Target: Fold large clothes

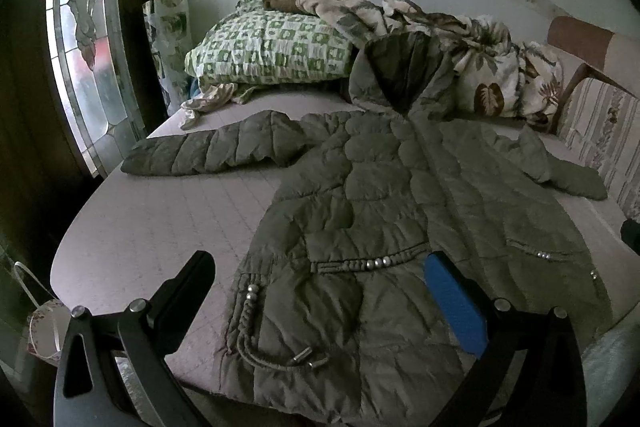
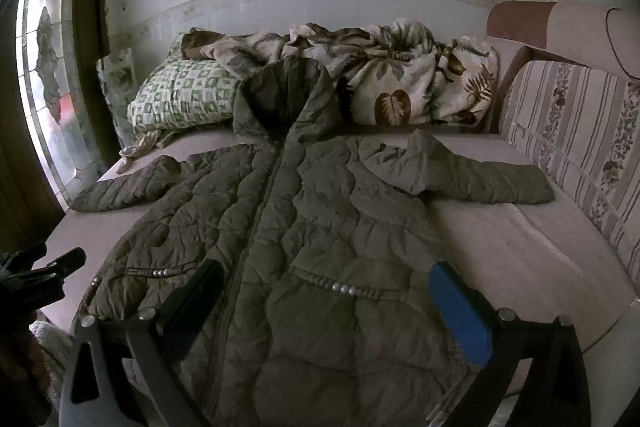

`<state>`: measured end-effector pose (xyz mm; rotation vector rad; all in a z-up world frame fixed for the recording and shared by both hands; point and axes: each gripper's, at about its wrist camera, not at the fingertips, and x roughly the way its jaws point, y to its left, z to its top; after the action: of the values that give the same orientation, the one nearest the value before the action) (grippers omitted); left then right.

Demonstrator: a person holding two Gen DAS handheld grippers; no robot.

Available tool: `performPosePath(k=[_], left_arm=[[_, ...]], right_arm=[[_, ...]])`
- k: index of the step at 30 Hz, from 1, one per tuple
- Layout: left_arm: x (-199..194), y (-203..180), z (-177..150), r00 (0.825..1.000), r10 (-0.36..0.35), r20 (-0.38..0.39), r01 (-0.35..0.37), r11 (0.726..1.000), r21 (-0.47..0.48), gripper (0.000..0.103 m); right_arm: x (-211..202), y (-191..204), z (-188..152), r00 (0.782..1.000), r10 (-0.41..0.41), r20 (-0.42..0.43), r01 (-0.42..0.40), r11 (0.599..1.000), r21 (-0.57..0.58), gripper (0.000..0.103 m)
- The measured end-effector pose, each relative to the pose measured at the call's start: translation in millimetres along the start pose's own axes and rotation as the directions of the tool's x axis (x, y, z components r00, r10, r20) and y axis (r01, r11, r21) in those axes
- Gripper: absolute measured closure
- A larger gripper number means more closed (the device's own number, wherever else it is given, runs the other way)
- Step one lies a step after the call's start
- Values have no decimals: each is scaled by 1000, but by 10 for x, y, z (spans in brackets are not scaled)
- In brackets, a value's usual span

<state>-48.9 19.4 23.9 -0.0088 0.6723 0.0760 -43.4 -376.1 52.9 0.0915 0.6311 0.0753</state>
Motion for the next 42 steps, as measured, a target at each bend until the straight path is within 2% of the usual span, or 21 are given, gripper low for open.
performPosePath(k=[29,42], left_arm=[[-331,-58,-61,999,-24,49,22,999,29,0],[-549,-71,-192,998,-36,49,34,999,41,0]], right_arm=[[-195,0,-24,1000,-8,23,9,1000,-17,0],[-488,-65,-194,1000,-14,7,14,1000,-22,0]])
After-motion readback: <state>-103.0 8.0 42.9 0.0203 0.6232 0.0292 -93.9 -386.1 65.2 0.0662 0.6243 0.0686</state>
